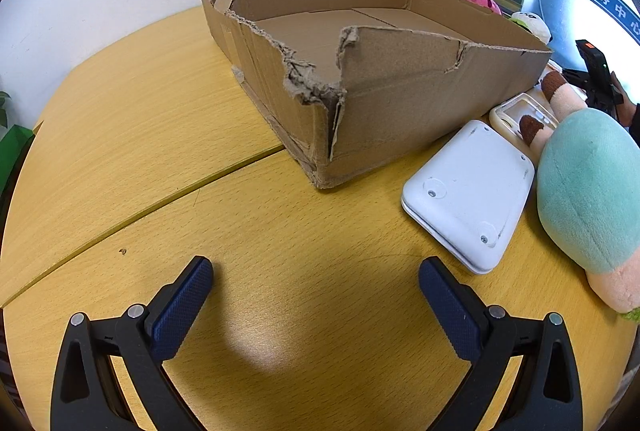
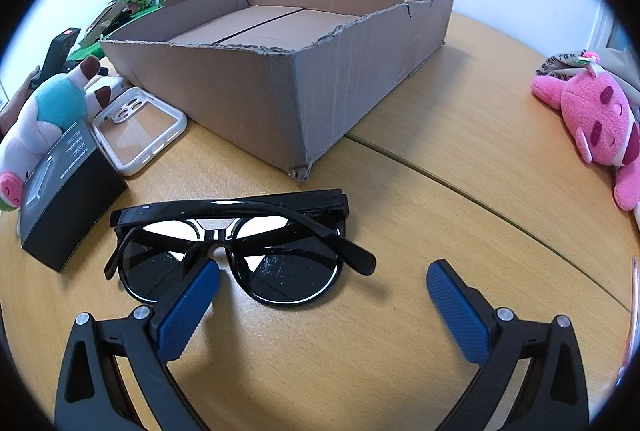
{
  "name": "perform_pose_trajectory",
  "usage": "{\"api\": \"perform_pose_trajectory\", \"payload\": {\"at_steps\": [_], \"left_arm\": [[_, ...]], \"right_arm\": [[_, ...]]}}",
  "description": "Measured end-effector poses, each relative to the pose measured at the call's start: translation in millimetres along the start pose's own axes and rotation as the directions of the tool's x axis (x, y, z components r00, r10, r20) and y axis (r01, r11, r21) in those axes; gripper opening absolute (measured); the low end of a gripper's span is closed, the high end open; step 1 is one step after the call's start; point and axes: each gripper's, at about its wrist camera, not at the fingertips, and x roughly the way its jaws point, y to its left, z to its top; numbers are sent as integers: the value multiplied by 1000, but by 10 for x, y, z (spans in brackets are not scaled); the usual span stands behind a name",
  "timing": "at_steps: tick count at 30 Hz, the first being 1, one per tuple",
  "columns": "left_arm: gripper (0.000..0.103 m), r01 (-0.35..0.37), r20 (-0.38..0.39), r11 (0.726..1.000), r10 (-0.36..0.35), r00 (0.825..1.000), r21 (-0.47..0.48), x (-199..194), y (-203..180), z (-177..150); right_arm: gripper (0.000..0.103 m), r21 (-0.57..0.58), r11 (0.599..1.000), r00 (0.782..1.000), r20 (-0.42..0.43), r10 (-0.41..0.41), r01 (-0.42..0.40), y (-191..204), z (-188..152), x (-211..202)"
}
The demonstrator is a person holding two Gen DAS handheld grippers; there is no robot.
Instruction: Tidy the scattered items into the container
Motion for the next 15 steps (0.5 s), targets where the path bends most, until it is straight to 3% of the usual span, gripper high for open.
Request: {"api": "perform_pose_trajectory", "payload": {"at_steps": [15], "left_arm": [[103, -52, -16, 996, 51, 999, -72, 33, -173, 55]], "right_arm": [[103, 42, 999, 999, -1, -33, 33, 167, -142, -80]]}}
